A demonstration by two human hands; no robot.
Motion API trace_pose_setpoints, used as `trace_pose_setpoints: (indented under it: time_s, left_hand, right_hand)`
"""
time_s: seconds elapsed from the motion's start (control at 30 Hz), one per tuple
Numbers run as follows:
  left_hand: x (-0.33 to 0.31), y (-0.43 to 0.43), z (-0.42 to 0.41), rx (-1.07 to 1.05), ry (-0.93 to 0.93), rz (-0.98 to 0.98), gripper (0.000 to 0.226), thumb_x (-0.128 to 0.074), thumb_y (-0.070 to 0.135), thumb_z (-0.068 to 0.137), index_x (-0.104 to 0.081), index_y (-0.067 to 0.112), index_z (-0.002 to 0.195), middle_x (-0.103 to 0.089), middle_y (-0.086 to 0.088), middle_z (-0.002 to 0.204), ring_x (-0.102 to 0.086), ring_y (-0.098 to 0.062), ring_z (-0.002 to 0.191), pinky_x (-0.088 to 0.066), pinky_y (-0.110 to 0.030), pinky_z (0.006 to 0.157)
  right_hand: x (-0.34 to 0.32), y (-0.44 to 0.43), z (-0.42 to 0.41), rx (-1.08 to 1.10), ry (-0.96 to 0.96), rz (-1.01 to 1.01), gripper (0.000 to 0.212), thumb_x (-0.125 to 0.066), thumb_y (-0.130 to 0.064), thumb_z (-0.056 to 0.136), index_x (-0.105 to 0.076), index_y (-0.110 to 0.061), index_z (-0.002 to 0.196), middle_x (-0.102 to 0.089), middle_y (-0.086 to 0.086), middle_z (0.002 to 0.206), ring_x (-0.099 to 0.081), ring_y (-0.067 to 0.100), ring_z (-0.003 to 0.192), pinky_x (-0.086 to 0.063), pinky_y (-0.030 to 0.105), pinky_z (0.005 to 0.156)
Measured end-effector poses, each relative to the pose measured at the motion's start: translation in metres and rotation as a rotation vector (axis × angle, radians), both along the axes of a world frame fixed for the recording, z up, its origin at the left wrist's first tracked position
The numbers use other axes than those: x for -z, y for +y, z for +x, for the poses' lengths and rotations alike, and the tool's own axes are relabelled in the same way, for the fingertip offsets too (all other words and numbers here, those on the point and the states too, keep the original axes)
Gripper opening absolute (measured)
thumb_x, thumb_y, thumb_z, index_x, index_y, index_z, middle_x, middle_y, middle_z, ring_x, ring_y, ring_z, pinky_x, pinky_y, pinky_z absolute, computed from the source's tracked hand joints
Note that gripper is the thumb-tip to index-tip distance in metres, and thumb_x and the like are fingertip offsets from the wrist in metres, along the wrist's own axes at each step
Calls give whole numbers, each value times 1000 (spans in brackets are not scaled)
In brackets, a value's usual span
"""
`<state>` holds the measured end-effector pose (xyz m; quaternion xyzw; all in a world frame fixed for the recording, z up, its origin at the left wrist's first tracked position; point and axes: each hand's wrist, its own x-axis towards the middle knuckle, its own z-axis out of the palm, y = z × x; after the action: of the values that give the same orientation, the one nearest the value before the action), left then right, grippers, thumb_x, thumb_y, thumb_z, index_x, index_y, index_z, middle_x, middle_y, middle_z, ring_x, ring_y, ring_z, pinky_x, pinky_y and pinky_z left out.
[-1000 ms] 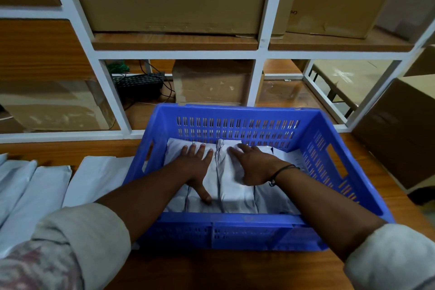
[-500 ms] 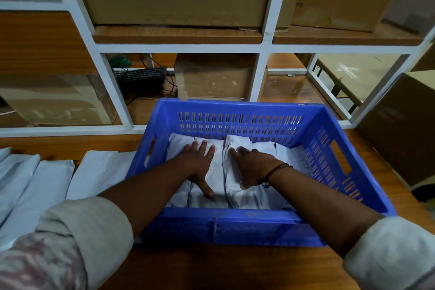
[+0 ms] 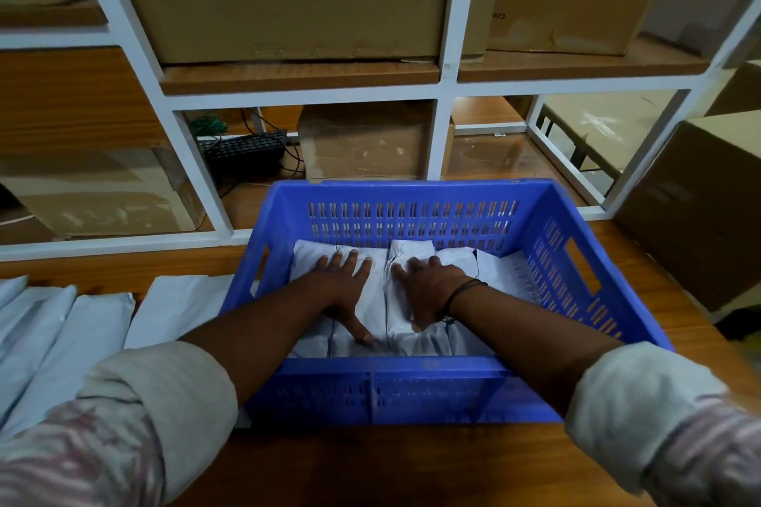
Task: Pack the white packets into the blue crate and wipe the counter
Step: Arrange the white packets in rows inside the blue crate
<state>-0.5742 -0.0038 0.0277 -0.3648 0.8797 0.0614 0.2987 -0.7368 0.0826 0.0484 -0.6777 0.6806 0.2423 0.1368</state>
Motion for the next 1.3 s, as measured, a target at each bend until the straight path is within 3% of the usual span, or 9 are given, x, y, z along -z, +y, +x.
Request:
trace_pose_setpoints:
  time_s: [0.1,0.27,0.43,0.73,1.0,1.17,1.3]
  left_hand:
    - [1,0,2,3,10,-30,155,-69,89,54,25,17,155,32,-12,161,22,-37,151,6,-56,123]
    - [-10,4,3,-29,57,-27,151,-70,85,59,24,19,156,31,-9,162,23,-34,151,6,-54,123]
    - [-27,-2,5,-62,109,-84,148,-66,88,60,22,19,157,30,-13,162,22,-41,150,8,-60,121]
    - [-70,-10,27,-24,241,-271,117,-55,80,80,4,21,161,18,-14,166,17,-40,152,8,-57,121]
    - [-112,-44,149,-120,511,-390,87,-49,62,94,-10,23,161,0,-9,169,5,-35,154,-1,-55,124]
    - [-106,-75,250,-224,472,-382,83,-48,60,96,-13,21,160,-5,-14,168,-3,-43,152,-10,-59,120]
    - [-82,-84,317,-299,423,-312,88,-50,64,94,-10,24,160,-3,-12,168,-1,-41,153,-7,-56,122]
  right_hand:
    - [-5,1,1,13,-7,-3,122,-86,-34,72,-2,-20,160,-20,13,162,-22,41,146,-40,55,108]
    - [-25,8,-13,60,-175,-96,126,-81,-50,77,13,-33,158,6,12,167,-1,44,151,-22,58,118]
    - [-47,5,-18,94,-227,-385,114,-69,-61,83,9,-30,159,-3,12,167,-5,46,150,-21,58,117]
    - [-70,-20,32,209,-257,-536,104,-63,-56,89,5,-25,160,-4,15,167,-7,44,150,-20,53,120]
    - [-76,-63,134,262,-315,-618,101,-65,-55,87,-6,-19,160,-12,17,164,-9,47,148,-25,55,118]
    - [-71,-79,212,259,-325,-632,101,-66,-55,85,-7,-20,160,-16,17,163,-11,46,148,-23,56,118]
    - [-68,-78,273,273,-345,-595,92,-65,-51,87,-15,-20,158,-16,15,164,-10,46,148,-21,52,120]
